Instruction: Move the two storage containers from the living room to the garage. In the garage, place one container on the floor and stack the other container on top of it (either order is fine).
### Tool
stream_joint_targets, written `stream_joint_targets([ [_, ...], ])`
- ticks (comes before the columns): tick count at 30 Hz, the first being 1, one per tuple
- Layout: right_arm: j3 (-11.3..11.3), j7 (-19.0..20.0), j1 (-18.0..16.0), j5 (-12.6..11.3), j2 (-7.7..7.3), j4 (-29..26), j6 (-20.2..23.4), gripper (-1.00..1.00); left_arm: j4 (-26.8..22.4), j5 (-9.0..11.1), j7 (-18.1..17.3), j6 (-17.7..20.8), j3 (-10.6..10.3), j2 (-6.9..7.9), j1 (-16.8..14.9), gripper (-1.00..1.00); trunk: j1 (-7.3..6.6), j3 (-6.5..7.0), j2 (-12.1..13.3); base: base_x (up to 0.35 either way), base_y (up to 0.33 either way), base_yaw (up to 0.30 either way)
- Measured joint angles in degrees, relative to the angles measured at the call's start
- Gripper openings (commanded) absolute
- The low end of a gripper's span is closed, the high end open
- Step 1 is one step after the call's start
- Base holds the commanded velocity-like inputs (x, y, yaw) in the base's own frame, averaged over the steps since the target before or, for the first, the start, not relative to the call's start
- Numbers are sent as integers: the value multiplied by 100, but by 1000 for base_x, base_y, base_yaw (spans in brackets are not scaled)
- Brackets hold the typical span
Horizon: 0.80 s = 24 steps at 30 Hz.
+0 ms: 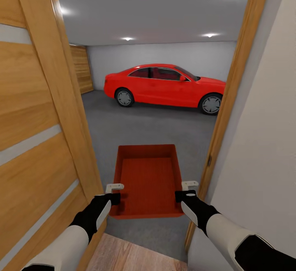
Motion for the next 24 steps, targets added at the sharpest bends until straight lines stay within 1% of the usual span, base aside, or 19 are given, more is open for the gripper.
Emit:
stream_joint_targets([
  [4, -2, 1, 0, 3, -1, -3, 3, -100, 0, 0, 1, 0, 1, 0, 0, -100, 0, 0, 0, 10, 48, -2],
  [14, -3, 1, 1, 4, -1, -5, 6, -100, 0, -3, -2, 2, 3, 0, 0, -100, -1, 0, 0, 83, 230, 0],
  [24, -1, 0, 0, 1, 0, 1, 0, -100, 0, 0, 0, 0, 0, 0, 0, -100, 0, 0, 0, 8, 24, -10],
])
